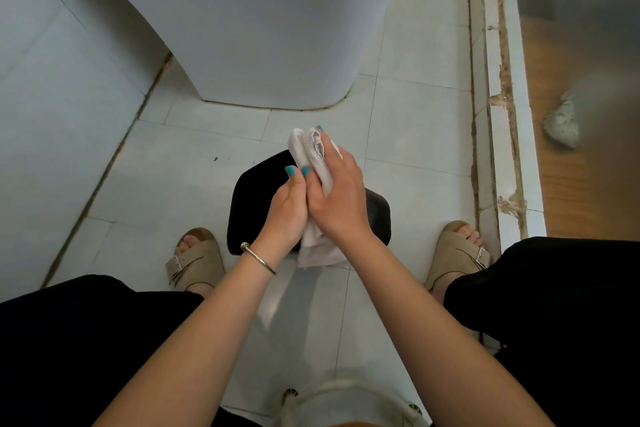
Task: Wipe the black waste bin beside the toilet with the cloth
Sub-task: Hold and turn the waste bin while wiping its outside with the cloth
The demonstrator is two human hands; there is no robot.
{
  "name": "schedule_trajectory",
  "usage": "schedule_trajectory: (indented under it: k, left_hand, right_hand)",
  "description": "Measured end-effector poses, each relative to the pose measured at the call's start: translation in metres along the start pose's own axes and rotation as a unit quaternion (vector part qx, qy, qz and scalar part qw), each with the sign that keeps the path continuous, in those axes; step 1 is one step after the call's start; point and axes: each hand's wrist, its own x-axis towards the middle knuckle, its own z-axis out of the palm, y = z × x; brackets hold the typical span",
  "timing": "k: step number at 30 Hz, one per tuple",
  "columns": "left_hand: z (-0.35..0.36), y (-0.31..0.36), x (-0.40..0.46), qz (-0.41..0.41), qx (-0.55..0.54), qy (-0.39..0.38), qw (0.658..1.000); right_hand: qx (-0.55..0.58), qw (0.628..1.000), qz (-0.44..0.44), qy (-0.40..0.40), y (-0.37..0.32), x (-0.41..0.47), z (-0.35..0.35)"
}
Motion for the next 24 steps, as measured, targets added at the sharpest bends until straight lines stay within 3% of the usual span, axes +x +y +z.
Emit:
schedule_trajectory:
  k: [7,17,24]
  left_hand:
    - [0.002,0.002,-0.003,0.010,0.017,0.011,1.000]
    - [-0.007,-0.008,-0.008,0.032,0.063,-0.007,0.998]
    - [-0.005,-0.009,-0.009,0.021,0.049,0.007,0.999]
  right_hand:
    - [-0.021,0.999,0.040,0.020,0.024,0.000,-0.002]
    - [-0.057,0.971,0.228,0.041,0.099,0.003,-0.026]
    - [-0.044,0.981,0.189,0.030,0.065,0.009,-0.019]
